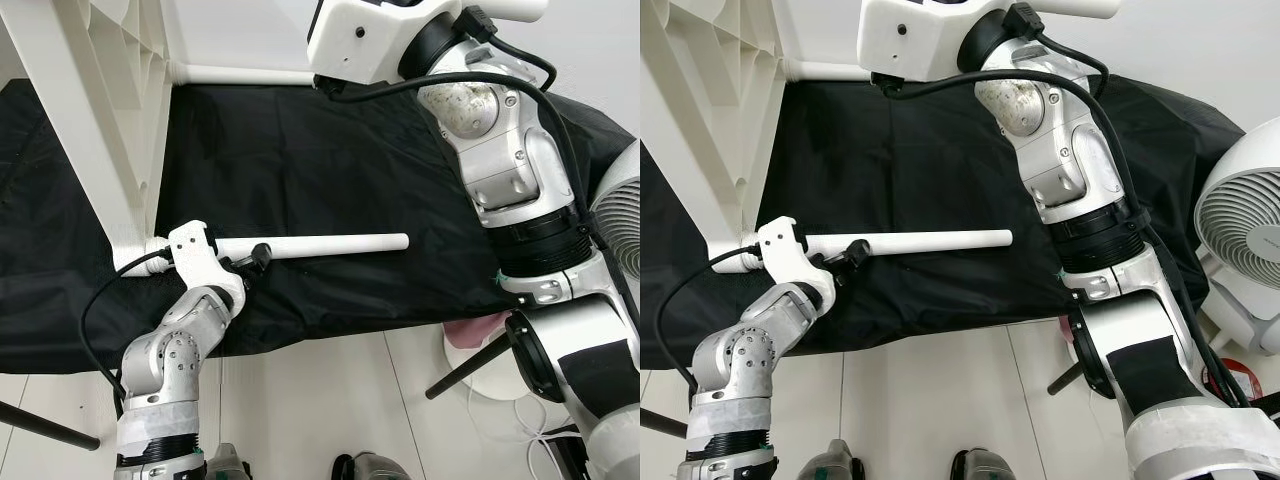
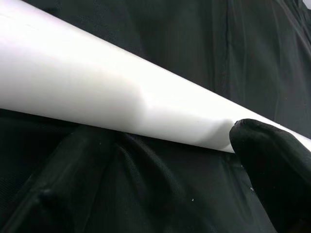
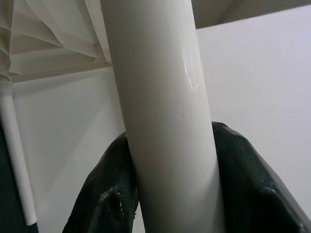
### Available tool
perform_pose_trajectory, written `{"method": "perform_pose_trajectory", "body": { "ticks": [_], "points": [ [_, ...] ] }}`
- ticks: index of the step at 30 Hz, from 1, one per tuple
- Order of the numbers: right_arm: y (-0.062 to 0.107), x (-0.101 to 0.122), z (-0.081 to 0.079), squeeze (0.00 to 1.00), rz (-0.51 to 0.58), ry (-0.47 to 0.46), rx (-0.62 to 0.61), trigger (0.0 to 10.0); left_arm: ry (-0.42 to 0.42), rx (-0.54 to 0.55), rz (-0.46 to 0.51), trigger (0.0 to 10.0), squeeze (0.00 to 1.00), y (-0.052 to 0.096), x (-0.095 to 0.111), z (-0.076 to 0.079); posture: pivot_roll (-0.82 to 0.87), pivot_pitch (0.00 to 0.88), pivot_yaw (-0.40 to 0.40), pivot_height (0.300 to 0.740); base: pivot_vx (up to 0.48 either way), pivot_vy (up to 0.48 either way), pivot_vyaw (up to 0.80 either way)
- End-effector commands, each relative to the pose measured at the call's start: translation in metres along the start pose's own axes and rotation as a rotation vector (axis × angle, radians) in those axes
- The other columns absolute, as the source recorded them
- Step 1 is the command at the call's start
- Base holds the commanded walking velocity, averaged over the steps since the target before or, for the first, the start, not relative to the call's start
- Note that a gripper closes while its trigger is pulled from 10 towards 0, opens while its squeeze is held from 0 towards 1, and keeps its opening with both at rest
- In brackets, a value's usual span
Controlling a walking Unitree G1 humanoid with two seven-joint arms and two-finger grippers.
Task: Building children table
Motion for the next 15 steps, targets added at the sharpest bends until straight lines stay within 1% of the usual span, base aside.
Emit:
{"method": "perform_pose_trajectory", "body": {
  "ticks": [1,2,3,4,7,8,11,12,13,14,15],
  "points": [
    [0.011,-0.016,0.035,0.0,-0.061,-0.207,-0.204,0.0,0.009,-0.001,0.002,10.0,0.0,-0.002,0.001,0.003,0.04,0.03,-0.026,0.74,0.0,0.0,0.0],
    [0.014,-0.019,0.041,0.0,-0.076,-0.224,-0.234,0.0,0.014,0.014,0.02,10.0,0.0,-0.004,0.005,0.001,0.03,0.031,-0.022,0.74,0.0,0.0,0.0],
    [0.014,-0.019,0.041,0.0,-0.076,-0.224,-0.234,0.0,0.014,0.014,0.02,10.0,0.0,-0.004,0.005,0.001,0.03,0.031,-0.022,0.74,0.0,0.0,0.0],
    [0.017,-0.023,0.049,0.0,-0.098,-0.241,-0.276,0.0,0.025,0.03,0.035,10.0,0.0,-0.005,0.008,0.0,0.03,0.033,-0.02,0.74,0.0,0.0,0.0],
    [0.025,-0.03,0.063,0.0,-0.134,-0.285,-0.351,0.0,0.05,0.068,0.059,10.0,0.0,-0.008,0.014,-0.003,0.03,0.033,-0.02,0.74,0.0,0.0,0.0],
    [0.025,-0.03,0.063,0.0,-0.134,-0.285,-0.351,0.0,0.05,0.068,0.059,10.0,0.0,-0.008,0.014,-0.003,0.03,0.033,-0.02,0.74,0.0,0.0,0.0],
    [0.031,-0.035,0.073,0.0,-0.166,-0.289,-0.394,0.0,0.061,0.101,0.088,10.0,0.0,-0.009,0.02,-0.006,0.02,0.036,-0.015,0.74,0.0,0.0,0.0],
    [0.031,-0.035,0.073,0.0,-0.166,-0.289,-0.394,0.0,0.061,0.101,0.088,10.0,0.0,-0.009,0.02,-0.006,0.02,0.036,-0.015,0.74,0.0,0.0,0.0],
    [0.036,-0.039,0.079,0.0,-0.192,-0.293,-0.421,0.0,0.092,0.132,0.131,10.0,0.0,-0.008,0.029,-0.009,0.01,0.04,-0.009,0.74,0.0,0.0,0.0],
    [0.036,-0.039,0.079,0.0,-0.192,-0.293,-0.421,0.0,0.092,0.132,0.131,10.0,0.0,-0.008,0.029,-0.009,0.01,0.04,-0.009,0.74,0.0,0.0,0.0],
    [0.038,-0.041,0.081,0.0,-0.199,-0.295,-0.426,0.0,0.113,0.143,0.159,10.0,0.0,-0.007,0.035,-0.009,0.01,0.04,-0.009,0.74,0.0,0.0,0.0]
  ]
}}
Point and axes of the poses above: a point about 5 cm out from each wrist's last joint towards the gripper, its own y axis pointing back from the gripper into the wrist, its own x axis along the axis of the wrist's last joint, z = x × y, the point moved 3 cm from there along -y, pointing out of the wrist towards the gripper, and after that the axes turned 1 degree about -y, right-handed, at the moved point
